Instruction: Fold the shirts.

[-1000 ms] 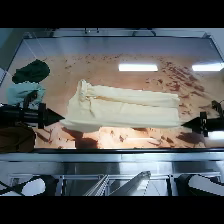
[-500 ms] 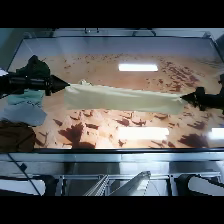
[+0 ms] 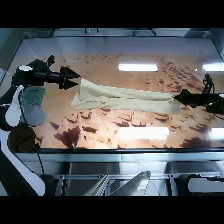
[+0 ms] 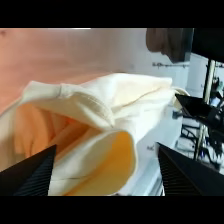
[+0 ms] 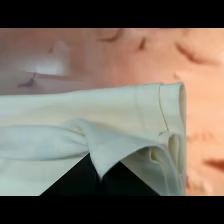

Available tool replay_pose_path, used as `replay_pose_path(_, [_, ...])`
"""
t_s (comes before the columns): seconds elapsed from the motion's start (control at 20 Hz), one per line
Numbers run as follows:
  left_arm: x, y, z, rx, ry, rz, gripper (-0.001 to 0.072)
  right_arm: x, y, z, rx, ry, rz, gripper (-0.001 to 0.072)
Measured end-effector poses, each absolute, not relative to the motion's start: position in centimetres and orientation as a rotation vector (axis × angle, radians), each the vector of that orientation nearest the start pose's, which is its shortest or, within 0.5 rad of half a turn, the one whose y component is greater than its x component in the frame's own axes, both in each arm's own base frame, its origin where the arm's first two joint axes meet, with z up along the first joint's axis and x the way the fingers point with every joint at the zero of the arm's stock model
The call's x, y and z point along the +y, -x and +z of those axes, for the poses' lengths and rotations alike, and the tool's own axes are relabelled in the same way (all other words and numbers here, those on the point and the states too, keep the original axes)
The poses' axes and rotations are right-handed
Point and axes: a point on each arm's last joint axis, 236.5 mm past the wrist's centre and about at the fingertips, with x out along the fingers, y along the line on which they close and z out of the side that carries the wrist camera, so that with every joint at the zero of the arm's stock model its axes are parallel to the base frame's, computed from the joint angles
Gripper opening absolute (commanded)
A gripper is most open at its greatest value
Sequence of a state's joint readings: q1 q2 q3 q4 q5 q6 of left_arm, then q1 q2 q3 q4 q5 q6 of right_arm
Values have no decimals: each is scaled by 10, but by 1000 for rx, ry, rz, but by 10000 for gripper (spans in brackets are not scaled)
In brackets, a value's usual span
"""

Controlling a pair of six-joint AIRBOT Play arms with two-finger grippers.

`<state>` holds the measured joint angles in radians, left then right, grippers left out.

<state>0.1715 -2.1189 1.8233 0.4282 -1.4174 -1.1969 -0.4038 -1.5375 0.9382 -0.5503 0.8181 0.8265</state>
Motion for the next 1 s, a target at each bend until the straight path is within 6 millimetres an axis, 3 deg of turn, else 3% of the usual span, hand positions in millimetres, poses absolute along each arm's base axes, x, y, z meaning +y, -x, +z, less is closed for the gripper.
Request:
replay_pose_path(0.05, [-127, -529, -25, 1232, 881, -816, 705, -28, -439, -78, 978, -635, 200, 309])
replay_pose_path(0.1, [-127, -528, -20, 1242, 877, -843, 705, -28, -437, -78, 987, -616, 209, 465])
replay_pose_path(0.25, [-116, -525, 0, 1257, 868, -884, 705, -32, -434, -66, 1004, -541, 253, 484])
replay_pose_path(0.3, [-111, -523, 7, 1263, 872, -888, 706, -39, -435, -60, 1005, -513, 256, 532])
replay_pose_path(0.35, [-106, -520, 15, 1263, 872, -891, 705, -48, -435, -53, 1004, -497, 243, 655])
replay_pose_path(0.45, [-96, -516, 31, 1253, 871, -887, 678, -70, -435, -44, 1006, -491, 194, 660])
replay_pose_path(0.5, [-93, -513, 40, 1246, 870, -884, 560, -80, -434, -43, 1011, -500, 169, 660])
replay_pose_path(0.55, [-93, -509, 47, 1244, 862, -891, 320, -86, -433, -46, 1022, -518, 149, 660])
replay_pose_path(0.6, [-95, -505, 54, 1240, 852, -900, 7, -89, -430, -51, 1045, -543, 140, 659])
replay_pose_path(0.85, [-129, -483, 64, 1269, 789, -981, 11, -68, -423, -86, 1148, -722, 184, 655])
replay_pose_path(0.95, [-149, -476, 60, 1294, 774, -1005, 11, -53, -425, -94, 1164, -783, 219, 560])
replay_pose_path(1.0, [-159, -473, 57, 1308, 767, -1017, 11, -45, -427, -96, 1170, -812, 238, 559])
